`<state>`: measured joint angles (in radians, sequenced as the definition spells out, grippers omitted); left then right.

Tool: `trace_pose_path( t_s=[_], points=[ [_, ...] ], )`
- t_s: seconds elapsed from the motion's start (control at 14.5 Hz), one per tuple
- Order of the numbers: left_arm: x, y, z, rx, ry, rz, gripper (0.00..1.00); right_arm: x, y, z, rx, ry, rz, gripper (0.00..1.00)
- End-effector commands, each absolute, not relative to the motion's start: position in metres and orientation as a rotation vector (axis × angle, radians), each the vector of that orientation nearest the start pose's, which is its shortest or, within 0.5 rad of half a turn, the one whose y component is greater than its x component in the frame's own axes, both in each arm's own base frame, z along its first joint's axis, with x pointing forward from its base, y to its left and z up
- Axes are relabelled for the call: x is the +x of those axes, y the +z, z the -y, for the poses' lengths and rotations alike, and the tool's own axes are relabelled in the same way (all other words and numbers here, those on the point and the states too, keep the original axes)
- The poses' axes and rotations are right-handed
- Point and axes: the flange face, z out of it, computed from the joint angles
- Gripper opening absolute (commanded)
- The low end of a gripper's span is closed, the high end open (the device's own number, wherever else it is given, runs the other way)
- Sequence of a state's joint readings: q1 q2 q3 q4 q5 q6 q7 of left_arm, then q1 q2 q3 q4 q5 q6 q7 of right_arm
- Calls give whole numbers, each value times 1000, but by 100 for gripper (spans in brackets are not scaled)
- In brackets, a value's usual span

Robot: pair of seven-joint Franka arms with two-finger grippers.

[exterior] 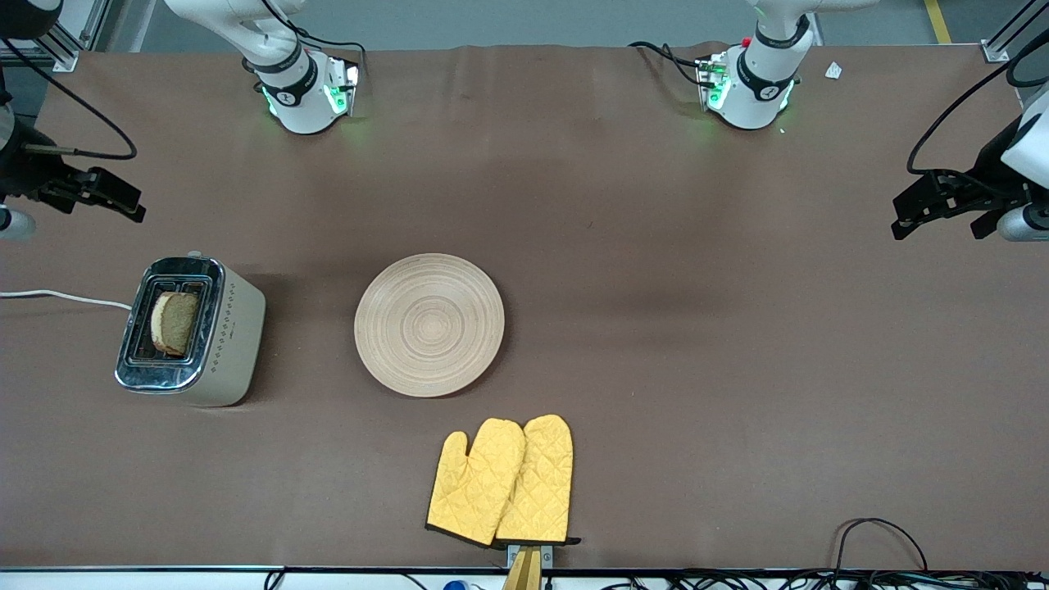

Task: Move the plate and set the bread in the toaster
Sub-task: 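Open the right gripper and raise it away from the toaster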

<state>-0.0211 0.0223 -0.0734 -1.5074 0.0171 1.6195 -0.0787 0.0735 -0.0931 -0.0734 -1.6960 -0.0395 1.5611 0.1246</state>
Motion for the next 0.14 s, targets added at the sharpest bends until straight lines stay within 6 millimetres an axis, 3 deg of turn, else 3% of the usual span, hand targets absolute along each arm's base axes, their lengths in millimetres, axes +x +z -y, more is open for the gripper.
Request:
trace_pose_path(
  t_s=[0.0, 0.07],
  points=[
    [566, 651, 52, -3081, -162, -42, 100, 509, 610, 14, -3146, 29, -152, 100],
    [566, 657, 54, -3071, -180, -39, 100, 508, 609, 19, -3145, 32, -168, 100]
  ],
)
